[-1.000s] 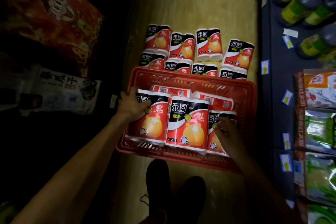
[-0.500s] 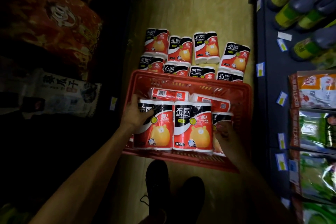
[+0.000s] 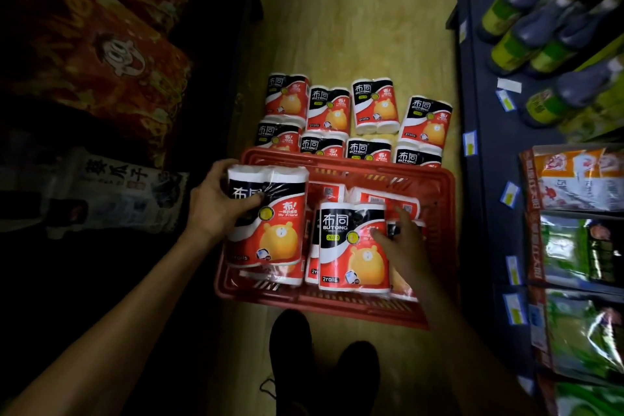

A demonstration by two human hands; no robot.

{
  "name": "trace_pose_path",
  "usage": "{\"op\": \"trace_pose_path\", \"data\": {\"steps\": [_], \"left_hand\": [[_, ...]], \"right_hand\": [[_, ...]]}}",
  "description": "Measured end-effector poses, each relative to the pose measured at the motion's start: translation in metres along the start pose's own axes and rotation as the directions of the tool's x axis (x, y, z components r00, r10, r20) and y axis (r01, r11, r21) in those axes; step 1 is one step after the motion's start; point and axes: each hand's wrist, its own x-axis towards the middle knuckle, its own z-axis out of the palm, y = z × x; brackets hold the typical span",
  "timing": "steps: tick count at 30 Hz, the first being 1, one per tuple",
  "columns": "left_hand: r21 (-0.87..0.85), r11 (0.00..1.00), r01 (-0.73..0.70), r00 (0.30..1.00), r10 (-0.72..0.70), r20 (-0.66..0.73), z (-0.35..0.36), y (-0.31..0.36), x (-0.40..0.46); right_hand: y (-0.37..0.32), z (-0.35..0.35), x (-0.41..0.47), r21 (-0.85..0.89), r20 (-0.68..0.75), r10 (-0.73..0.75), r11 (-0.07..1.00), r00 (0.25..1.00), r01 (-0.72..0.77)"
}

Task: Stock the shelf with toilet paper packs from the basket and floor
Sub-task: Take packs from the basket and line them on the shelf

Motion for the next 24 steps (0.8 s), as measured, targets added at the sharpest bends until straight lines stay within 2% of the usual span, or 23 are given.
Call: {"op": "trace_pose_path", "data": {"steps": [9,15,18,24], "left_hand": [[-0.01,0.999,-0.034,0.999,0.034,0.039,-0.006,0.002,0.013],[0.01,0.999,-0.039,0.998,0.039,0.053,-0.006,0.014,0.013],[0.012,0.999,-0.038,0.998,0.037,0.059,-0.012,0.028,0.009],[0.055,0.995,-0.081,0.996,0.079,0.039,-0.048,0.107,-0.011]], "right_hand": [[-0.004,0.023,0.017,0.05,0.037,0.044,0.998,0.998,-0.046],[0.001,0.015,0.01,0.105,-0.023,0.031,0.994,0.999,-0.028],[-0.003,-0.002,0.002,0.107,-0.05,-0.033,0.994,0.998,0.038],[-0.085,-0.083,-0.049,0.145,-0.18,-0.112,0.98,0.977,0.139]]}}
